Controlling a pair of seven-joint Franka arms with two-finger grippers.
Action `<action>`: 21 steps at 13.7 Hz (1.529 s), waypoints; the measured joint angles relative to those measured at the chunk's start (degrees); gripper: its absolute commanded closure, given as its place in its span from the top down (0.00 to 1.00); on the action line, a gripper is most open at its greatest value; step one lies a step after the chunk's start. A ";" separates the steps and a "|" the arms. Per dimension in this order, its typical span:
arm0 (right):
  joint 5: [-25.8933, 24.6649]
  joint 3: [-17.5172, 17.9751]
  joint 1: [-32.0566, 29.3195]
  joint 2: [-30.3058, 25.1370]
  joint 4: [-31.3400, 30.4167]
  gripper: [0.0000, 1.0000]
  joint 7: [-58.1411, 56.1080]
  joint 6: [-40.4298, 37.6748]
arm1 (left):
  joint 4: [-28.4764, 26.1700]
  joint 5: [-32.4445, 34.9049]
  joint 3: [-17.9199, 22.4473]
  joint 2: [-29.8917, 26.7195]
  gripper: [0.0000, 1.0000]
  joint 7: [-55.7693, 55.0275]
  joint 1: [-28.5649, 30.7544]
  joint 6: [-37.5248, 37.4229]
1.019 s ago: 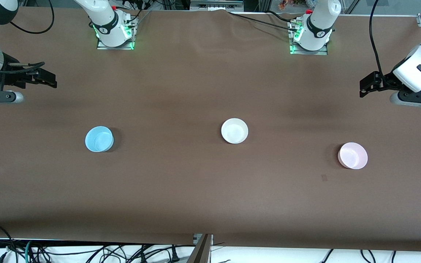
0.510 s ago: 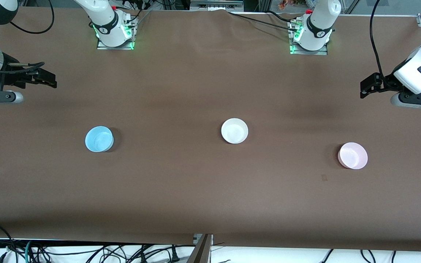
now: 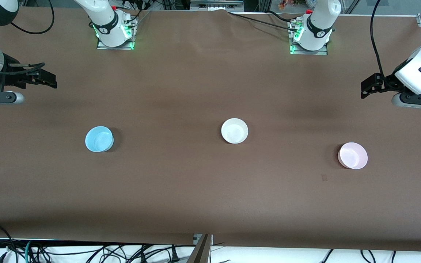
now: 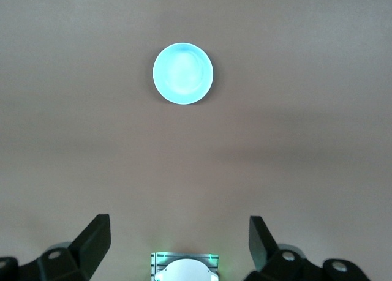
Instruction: Stack pink and blue bowls on white bowl
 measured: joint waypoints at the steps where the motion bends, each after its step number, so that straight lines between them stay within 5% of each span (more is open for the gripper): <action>1: 0.00 0.00 0.00 0.00 0.00 1.00 0.00 0.00 | 0.00 0.00 0.01 0.05 1.00 0.00 0.04 0.00; 14: 0.00 -0.03 -0.03 0.11 0.00 1.00 0.00 0.00 | 2.40 0.00 0.58 3.98 1.00 -0.07 1.33 0.11; 21: 0.00 -0.07 -0.08 0.16 0.00 1.00 0.00 0.03 | 6.72 0.00 0.91 11.77 1.00 13.33 10.38 3.76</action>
